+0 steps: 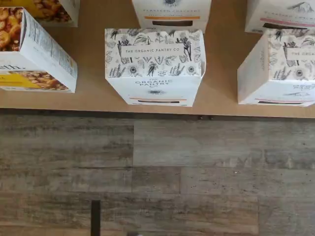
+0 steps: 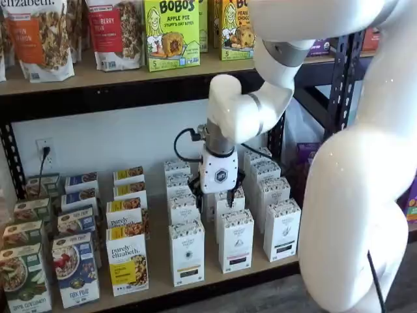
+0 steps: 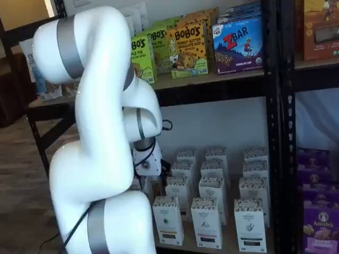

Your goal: Pick up the white box with a yellow strip in the middle, on the bottom shelf, the fourth box from the left

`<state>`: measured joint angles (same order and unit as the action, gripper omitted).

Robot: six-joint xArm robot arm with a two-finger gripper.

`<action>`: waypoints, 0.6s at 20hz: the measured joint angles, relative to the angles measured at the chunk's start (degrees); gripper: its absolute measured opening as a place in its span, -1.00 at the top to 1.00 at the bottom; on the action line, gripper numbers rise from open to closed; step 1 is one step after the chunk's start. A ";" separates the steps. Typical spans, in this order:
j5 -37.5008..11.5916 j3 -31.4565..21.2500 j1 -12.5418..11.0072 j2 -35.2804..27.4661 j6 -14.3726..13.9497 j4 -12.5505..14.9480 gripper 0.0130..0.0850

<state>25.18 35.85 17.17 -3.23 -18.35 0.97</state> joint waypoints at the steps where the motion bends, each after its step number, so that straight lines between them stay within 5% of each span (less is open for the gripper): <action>1: -0.55 0.31 0.26 -0.79 -0.52 0.32 -1.00; 12: -6.11 3.12 0.86 -8.51 -1.00 0.22 -1.00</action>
<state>19.07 38.97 18.04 -11.74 -19.34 1.19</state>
